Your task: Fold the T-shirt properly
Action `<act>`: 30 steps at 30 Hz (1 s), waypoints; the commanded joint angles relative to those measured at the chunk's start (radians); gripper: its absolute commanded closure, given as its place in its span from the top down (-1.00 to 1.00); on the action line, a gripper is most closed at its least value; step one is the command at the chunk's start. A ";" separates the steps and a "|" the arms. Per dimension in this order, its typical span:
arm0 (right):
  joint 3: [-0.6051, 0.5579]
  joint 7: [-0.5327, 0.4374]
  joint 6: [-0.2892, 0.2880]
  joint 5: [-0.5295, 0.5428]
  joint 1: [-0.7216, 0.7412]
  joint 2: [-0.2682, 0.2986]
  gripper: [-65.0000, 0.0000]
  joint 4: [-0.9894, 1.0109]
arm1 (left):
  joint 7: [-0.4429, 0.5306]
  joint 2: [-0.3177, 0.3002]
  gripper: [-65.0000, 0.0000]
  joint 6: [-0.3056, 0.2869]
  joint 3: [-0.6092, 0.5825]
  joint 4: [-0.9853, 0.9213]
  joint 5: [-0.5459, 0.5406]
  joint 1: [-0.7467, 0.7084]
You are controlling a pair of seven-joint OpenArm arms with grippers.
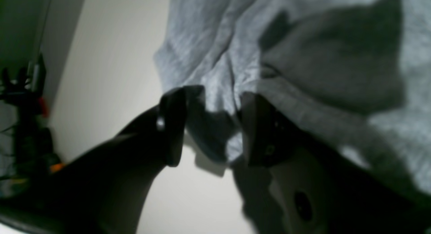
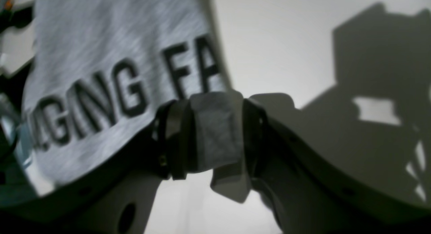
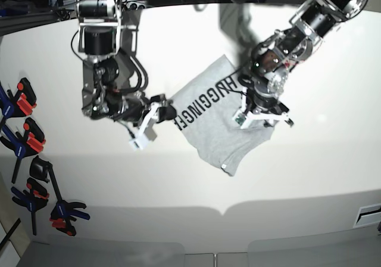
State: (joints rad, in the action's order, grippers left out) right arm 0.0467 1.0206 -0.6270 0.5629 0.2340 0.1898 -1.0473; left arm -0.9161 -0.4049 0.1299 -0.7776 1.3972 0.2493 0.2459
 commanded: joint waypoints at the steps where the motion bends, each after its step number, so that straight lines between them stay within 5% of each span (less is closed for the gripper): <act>1: -0.008 0.106 0.008 -0.055 -0.033 -0.003 -0.25 -0.014 | -0.047 -0.011 -0.21 0.001 0.006 0.003 0.022 0.028; 6: -0.008 0.106 0.010 -0.054 -0.136 -0.018 -0.25 -0.153 | -0.171 -0.011 -0.21 0.042 0.006 0.003 0.089 0.106; 16: -0.008 0.123 0.001 -0.055 -0.179 -0.090 -0.25 -0.247 | -0.197 -0.017 -0.21 0.084 0.006 0.005 0.127 0.203; 18: -0.008 0.123 0.004 -0.066 -0.180 -0.097 -0.25 -0.247 | -0.231 -0.032 -0.21 0.100 0.006 0.006 0.128 0.210; 21: 0.003 0.124 0.035 -0.080 -0.180 -0.095 -0.25 -0.257 | -0.243 -0.082 -0.21 0.220 0.006 0.044 0.074 0.204; 24: 0.043 0.127 0.035 -0.113 -0.190 -0.096 -0.25 -0.301 | -0.225 -0.140 -0.21 0.223 0.016 0.142 0.047 0.174; 30: 0.172 0.218 0.031 -0.116 -0.259 -0.095 -0.25 -0.480 | -0.212 -0.135 -0.21 0.209 0.286 0.399 -0.067 -0.006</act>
State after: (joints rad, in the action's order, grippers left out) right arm 0.2199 1.2179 -0.6029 0.4706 -0.0334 0.0883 -1.5215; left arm -1.1454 -0.5285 0.3332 -0.4934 1.7840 0.1577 0.2188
